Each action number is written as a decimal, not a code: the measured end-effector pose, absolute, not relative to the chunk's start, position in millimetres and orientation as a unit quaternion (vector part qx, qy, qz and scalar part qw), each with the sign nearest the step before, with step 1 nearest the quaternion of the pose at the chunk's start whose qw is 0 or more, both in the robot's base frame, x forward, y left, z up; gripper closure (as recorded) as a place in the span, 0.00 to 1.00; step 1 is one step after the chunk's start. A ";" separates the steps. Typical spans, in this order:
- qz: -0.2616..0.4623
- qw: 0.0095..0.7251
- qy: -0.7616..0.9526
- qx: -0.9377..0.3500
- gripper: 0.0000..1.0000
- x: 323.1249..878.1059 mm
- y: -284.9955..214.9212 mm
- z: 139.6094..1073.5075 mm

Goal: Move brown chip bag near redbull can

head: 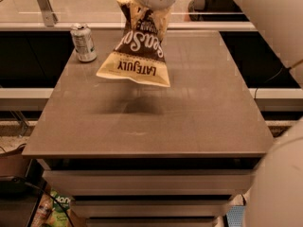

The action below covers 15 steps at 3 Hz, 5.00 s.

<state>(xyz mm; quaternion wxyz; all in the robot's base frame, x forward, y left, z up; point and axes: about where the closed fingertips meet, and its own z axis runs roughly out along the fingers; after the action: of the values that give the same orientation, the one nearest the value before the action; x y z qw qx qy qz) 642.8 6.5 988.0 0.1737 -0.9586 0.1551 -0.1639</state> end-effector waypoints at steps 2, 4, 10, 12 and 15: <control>-0.170 0.179 0.183 -0.952 1.00 681.3 -19.0 1004.3; -0.183 0.177 0.243 -0.936 1.00 709.9 -67.6 991.4; -0.271 0.102 0.302 -0.908 1.00 796.2 -110.9 928.4; -0.267 0.098 0.307 -0.908 0.83 807.4 -105.1 914.5; -0.262 0.095 0.306 -0.910 0.12 809.3 -103.2 904.0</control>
Offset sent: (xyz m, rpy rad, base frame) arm 0.0598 -0.0513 0.0264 0.0378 -0.0055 -0.0968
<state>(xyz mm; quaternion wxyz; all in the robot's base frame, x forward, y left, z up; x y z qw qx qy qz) 809.3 -103.2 904.0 0.0949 -0.9104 0.3063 -0.2616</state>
